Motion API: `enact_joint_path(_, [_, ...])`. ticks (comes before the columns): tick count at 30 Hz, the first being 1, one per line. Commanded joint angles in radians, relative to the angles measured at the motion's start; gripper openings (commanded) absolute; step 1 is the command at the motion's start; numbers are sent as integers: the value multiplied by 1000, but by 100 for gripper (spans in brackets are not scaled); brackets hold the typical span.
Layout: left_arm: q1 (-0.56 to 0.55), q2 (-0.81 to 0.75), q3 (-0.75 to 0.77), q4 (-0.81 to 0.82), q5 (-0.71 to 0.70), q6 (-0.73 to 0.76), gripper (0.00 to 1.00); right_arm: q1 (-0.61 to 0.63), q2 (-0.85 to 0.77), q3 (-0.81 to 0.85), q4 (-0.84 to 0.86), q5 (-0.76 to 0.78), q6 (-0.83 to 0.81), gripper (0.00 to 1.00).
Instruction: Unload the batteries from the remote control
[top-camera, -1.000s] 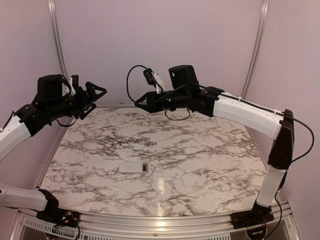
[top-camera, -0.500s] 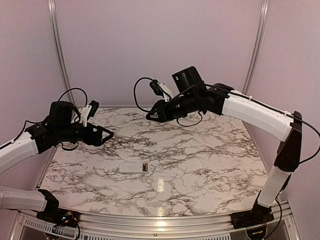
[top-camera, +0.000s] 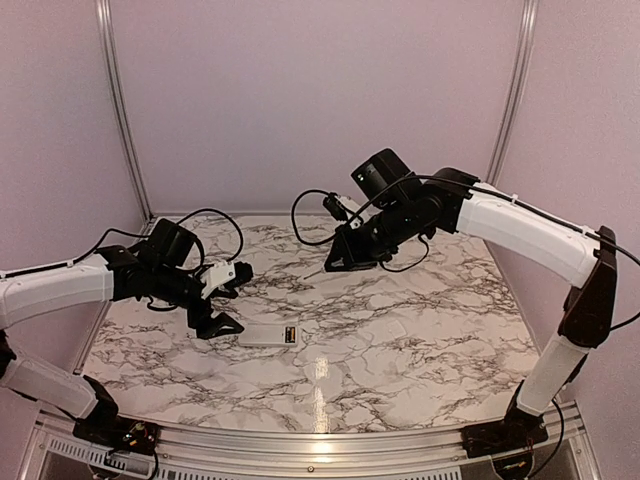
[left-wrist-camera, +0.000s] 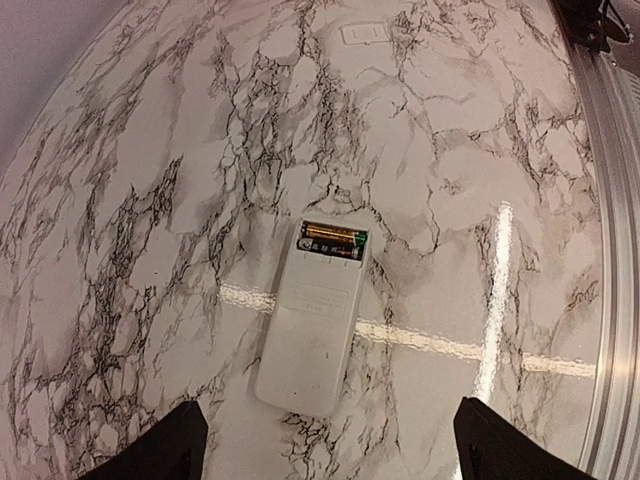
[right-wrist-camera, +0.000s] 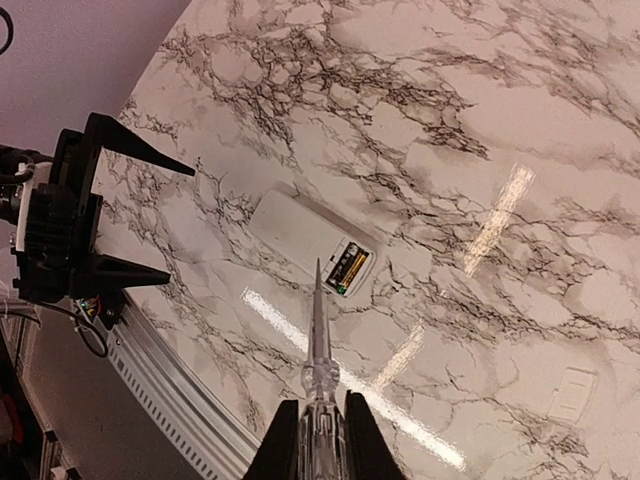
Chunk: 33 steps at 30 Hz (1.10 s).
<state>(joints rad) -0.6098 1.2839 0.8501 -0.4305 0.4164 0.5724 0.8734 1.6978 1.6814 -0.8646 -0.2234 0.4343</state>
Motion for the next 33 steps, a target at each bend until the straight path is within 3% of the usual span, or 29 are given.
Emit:
enact_joint_path(1, [-8,44,-3,-12,32,159,90,10,-20,-21,-99,48,46,0])
enact_joint_path(9, [-16,115,-48,86,-38,239,91,11,-33,-49,-149,61,75,0])
enact_joint_path(23, [-17,305,-19,191,-42,269,88,10,-32,-72,-145,35,89,0])
enact_joint_path(33, [-13,424,101,122,-55,295,87,11,-39,-75,-131,5,100,0])
